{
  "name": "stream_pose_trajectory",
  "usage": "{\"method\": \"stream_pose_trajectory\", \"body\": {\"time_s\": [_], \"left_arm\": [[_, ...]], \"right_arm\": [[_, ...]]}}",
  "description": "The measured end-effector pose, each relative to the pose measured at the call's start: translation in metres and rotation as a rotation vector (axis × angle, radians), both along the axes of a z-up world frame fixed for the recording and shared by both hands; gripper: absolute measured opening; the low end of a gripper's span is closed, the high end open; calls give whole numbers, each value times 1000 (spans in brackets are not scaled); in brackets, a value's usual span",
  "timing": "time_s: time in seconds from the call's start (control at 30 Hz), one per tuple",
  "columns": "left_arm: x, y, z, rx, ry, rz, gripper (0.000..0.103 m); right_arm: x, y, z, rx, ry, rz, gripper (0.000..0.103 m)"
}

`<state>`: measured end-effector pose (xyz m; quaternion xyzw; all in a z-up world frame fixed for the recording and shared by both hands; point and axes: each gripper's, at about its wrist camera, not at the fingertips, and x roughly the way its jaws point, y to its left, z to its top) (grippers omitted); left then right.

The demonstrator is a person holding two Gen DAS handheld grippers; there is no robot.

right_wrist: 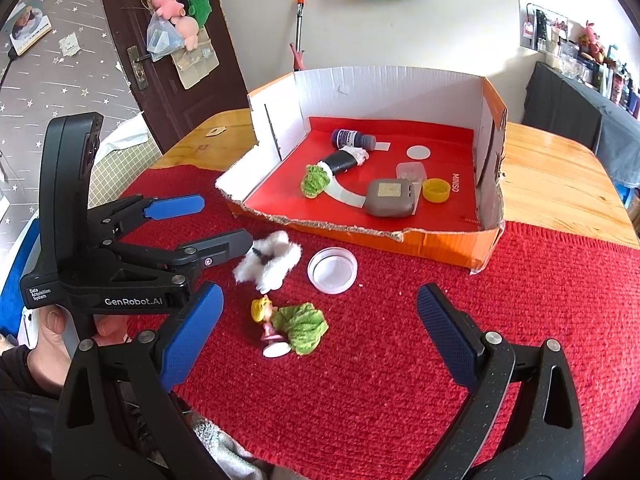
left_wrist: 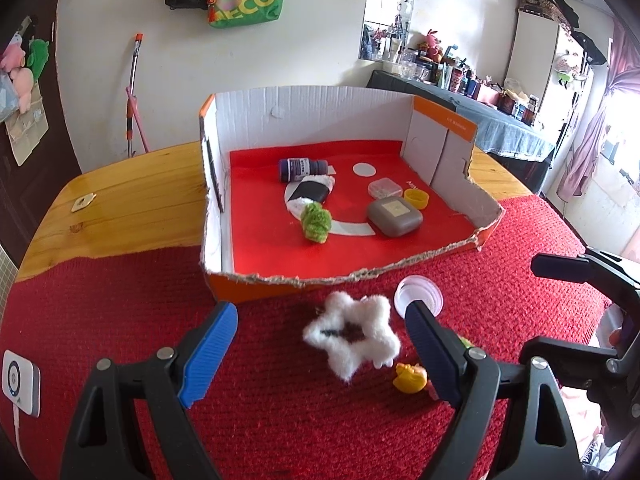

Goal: Organize objects
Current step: 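Withdraw both tools from the box toward the remaining toys on the carpet, then grasp the white star plush with the left tool while the right tool grasps the green lettuce toy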

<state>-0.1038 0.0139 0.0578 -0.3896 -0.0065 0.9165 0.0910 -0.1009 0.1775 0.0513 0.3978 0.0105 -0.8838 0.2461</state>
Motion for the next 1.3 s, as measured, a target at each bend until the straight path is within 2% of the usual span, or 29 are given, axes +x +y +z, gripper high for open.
{"method": "stream_pose_trajectory", "body": {"time_s": [0.3, 0.33, 0.53, 0.67, 1.1, 1.3], "left_arm": [[4, -5, -12, 12, -30, 8, 88], [4, -5, -13, 13, -33, 7, 88], [5, -2, -18, 18, -48, -11, 88], [4, 2, -21, 24, -57, -28, 88], [-10, 10, -33, 23, -95, -39, 88], [-17, 11, -42, 15, -113, -34, 88]], "right_arm": [[7, -5, -13, 12, -19, 10, 98], [7, -5, -14, 12, -20, 11, 96], [6, -3, -22, 2, -45, 12, 65], [5, -4, -27, 4, -59, 17, 59], [-2, -7, -43, 7, -90, 28, 55], [-4, -14, -51, 41, -91, 39, 52]]}}
